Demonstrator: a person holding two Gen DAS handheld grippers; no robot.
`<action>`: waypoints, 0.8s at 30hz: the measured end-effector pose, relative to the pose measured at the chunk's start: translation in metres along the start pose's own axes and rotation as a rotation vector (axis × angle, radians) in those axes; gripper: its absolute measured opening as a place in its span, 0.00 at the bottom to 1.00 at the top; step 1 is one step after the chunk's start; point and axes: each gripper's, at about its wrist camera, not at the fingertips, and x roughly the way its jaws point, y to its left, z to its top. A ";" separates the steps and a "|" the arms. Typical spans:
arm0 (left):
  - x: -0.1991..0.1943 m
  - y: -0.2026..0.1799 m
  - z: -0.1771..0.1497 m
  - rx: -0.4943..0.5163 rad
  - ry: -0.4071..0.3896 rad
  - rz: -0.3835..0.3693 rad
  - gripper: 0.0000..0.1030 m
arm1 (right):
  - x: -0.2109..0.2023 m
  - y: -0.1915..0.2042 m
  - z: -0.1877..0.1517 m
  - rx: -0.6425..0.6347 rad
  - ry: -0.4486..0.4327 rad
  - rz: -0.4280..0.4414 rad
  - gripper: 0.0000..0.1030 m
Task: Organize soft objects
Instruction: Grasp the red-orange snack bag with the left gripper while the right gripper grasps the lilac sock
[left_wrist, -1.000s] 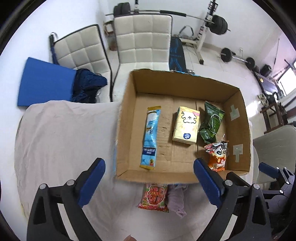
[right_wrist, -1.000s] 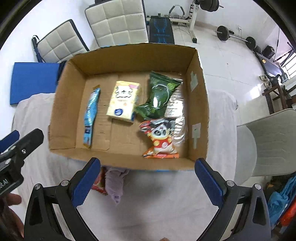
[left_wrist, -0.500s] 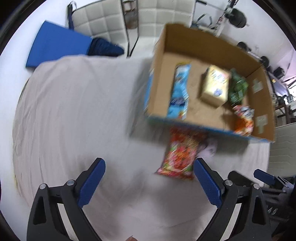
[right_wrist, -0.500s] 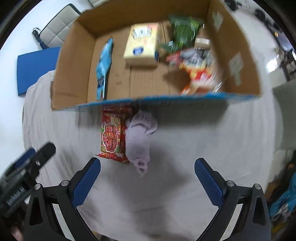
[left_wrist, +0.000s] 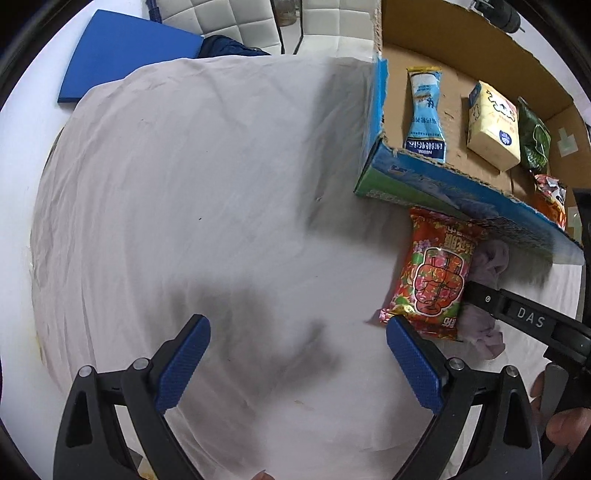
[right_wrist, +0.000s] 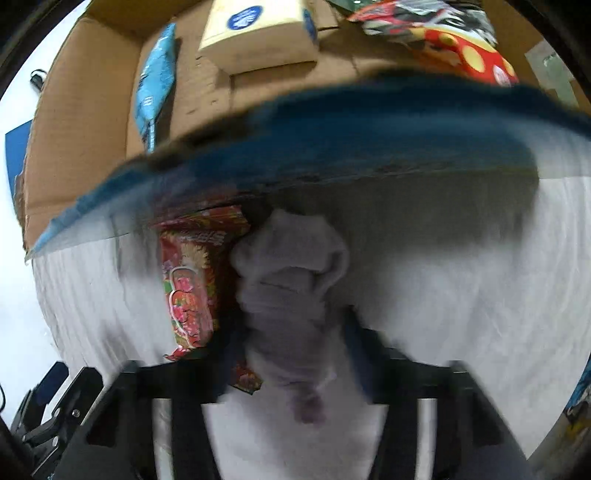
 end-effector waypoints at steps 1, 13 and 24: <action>-0.001 -0.001 0.001 0.003 0.000 -0.002 0.95 | -0.001 0.001 -0.003 0.001 0.003 -0.008 0.40; 0.032 -0.072 0.011 0.153 0.073 -0.018 0.95 | -0.039 -0.067 -0.044 0.062 -0.048 -0.115 0.39; 0.064 -0.118 0.020 0.236 0.148 -0.112 0.74 | -0.044 -0.099 -0.058 0.134 -0.067 -0.132 0.39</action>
